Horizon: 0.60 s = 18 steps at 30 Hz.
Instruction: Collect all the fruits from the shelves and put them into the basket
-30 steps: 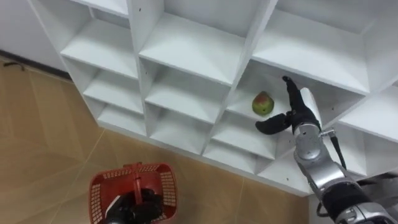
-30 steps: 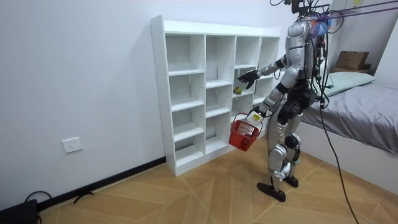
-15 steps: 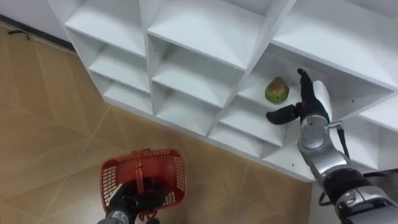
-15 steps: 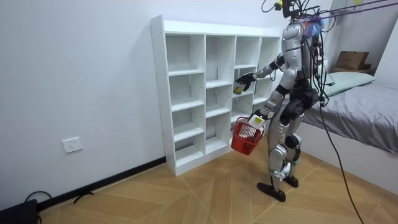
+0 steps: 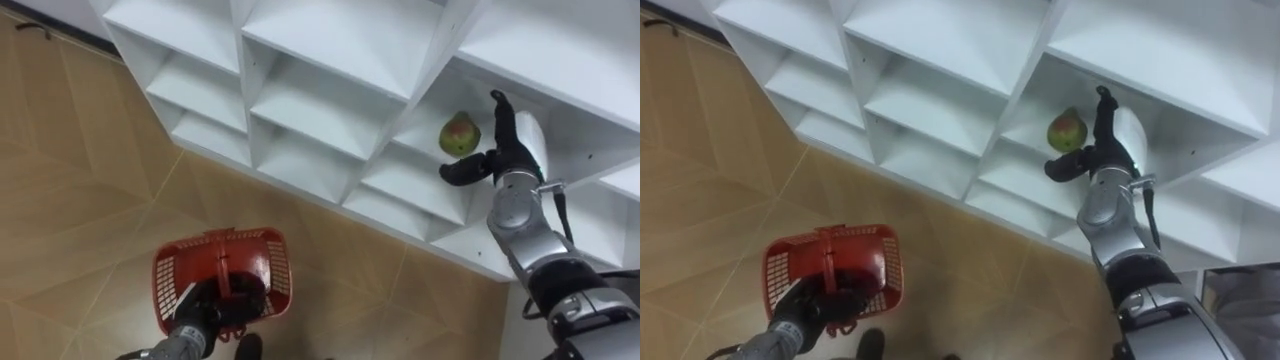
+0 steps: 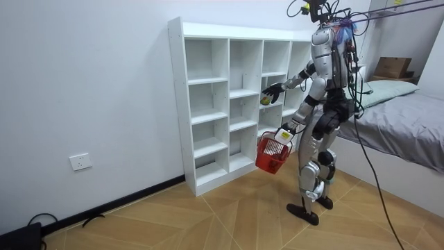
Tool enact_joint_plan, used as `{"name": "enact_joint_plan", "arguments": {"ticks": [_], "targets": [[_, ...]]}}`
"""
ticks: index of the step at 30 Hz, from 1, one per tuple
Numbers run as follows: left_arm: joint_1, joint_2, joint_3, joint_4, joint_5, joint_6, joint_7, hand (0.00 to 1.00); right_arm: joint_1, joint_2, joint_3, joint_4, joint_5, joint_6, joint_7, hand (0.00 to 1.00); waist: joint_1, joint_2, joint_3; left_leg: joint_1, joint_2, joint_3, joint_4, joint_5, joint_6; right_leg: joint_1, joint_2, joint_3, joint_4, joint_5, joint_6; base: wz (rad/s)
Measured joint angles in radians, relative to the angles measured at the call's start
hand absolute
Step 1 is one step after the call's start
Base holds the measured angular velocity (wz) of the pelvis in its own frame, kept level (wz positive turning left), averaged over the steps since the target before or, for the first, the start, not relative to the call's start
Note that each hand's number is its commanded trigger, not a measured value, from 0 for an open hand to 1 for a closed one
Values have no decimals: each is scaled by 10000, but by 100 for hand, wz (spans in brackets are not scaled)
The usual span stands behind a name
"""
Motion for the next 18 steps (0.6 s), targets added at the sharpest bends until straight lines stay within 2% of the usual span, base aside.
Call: {"name": "enact_joint_plan", "arguments": {"ticks": [18], "targets": [[-8,-13,-69,368,-4,-65,3,100,-163,-51,-3,147,-475,1,-166,0,55,-26,18,-386,7,-66,203,-2,5,-338,-9,-95,185,2,-4,0]]}}
